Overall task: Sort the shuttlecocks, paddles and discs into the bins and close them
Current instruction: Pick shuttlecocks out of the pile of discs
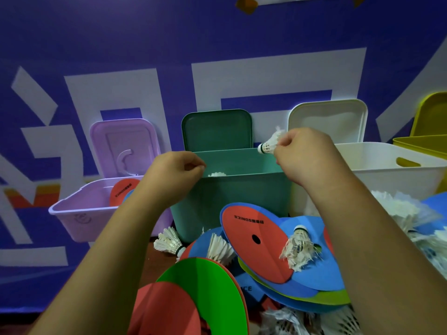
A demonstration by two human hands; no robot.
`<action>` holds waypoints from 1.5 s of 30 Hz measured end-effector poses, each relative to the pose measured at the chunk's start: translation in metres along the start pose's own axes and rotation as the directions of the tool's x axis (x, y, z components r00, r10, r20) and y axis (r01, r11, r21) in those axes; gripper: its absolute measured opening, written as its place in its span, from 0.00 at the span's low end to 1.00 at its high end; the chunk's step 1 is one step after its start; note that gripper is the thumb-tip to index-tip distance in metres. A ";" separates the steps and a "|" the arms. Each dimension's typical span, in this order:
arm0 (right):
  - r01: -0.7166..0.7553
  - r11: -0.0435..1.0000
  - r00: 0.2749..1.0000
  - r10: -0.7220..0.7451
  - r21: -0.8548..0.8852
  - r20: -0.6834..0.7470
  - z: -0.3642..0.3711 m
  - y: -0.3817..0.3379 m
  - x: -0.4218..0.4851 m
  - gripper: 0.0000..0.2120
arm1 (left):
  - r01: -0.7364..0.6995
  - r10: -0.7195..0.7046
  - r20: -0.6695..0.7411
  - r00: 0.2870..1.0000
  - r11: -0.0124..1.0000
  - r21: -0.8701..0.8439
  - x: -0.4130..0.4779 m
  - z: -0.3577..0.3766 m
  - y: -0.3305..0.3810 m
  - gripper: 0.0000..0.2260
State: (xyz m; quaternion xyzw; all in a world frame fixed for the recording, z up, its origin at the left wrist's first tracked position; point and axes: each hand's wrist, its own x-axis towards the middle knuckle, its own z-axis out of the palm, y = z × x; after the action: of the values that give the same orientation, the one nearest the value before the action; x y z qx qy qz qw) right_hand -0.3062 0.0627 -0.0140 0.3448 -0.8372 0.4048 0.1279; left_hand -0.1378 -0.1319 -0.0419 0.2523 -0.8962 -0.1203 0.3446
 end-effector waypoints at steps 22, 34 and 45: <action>0.479 0.877 0.671 -0.384 0.024 0.634 0.004 -0.036 -0.045 0.11 | 0.356 -0.584 0.675 0.451 0.811 0.465 -0.013 -0.018 -0.063 0.22; 0.687 0.711 0.622 -0.466 -0.152 0.629 0.049 -0.049 -0.072 0.17 | 0.341 -0.512 0.756 0.408 0.853 0.394 -0.021 0.005 -0.086 0.18; 0.635 0.749 0.630 -0.360 -0.190 0.689 0.060 -0.049 -0.081 0.24 | 0.204 -0.333 0.628 0.703 0.941 0.271 -0.015 -0.025 -0.062 0.10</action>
State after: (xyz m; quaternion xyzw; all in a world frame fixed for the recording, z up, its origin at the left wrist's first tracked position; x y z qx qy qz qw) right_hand -0.2097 0.0340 -0.0630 0.6437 -0.7642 0.0291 0.0291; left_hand -0.0886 -0.1770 -0.0565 0.3510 -0.9198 -0.1696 -0.0435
